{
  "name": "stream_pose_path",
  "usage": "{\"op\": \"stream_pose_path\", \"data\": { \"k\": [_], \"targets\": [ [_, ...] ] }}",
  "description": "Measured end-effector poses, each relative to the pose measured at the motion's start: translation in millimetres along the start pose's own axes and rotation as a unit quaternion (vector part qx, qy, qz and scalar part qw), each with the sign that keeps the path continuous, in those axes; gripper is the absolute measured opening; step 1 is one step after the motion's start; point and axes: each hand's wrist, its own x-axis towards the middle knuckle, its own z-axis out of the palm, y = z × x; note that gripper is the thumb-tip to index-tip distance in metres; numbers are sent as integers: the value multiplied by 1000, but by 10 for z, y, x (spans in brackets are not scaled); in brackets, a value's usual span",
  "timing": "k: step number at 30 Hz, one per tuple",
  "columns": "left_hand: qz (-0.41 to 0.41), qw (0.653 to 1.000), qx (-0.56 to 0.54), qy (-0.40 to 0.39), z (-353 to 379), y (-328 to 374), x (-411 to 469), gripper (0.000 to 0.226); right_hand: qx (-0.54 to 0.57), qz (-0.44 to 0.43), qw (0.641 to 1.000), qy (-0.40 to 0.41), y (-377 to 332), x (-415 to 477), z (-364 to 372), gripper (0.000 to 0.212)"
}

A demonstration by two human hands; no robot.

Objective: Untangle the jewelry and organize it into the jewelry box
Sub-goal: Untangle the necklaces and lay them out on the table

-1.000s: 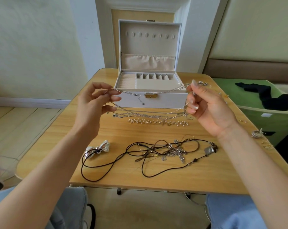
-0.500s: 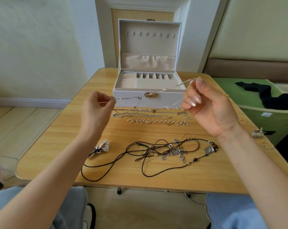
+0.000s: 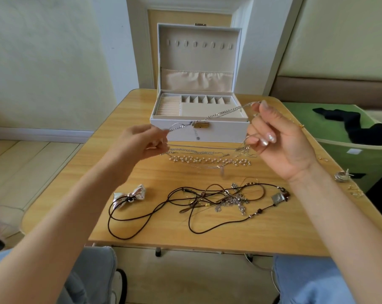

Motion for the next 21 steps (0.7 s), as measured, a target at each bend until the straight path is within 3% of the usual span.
{"op": "stream_pose_path", "data": {
  "k": [3, 5, 8, 15, 21],
  "targets": [
    [-3, 993, -102, -65, -78, 62, -9, 19, 17, -8, 1000, 18, -4, 11, -32, 13],
    [13, 997, -43, -61, -83, 66, -24, 12, 15, -14, 1000, 23, 0, 9, -21, 13],
    [44, 995, 88, -10, -48, 27, -39, 19, -5, -21, 1000, 22, 1, 2, 8, 12],
    [105, 983, 139, 56, 117, 33, -94, 19, -45, -29, 998, 15, 14, -4, 23, 13],
    [67, 995, 4, -74, 71, 38, -72, 24, -61, -21, 998, 10, 38, -11, 41, 14]
  ]
}}
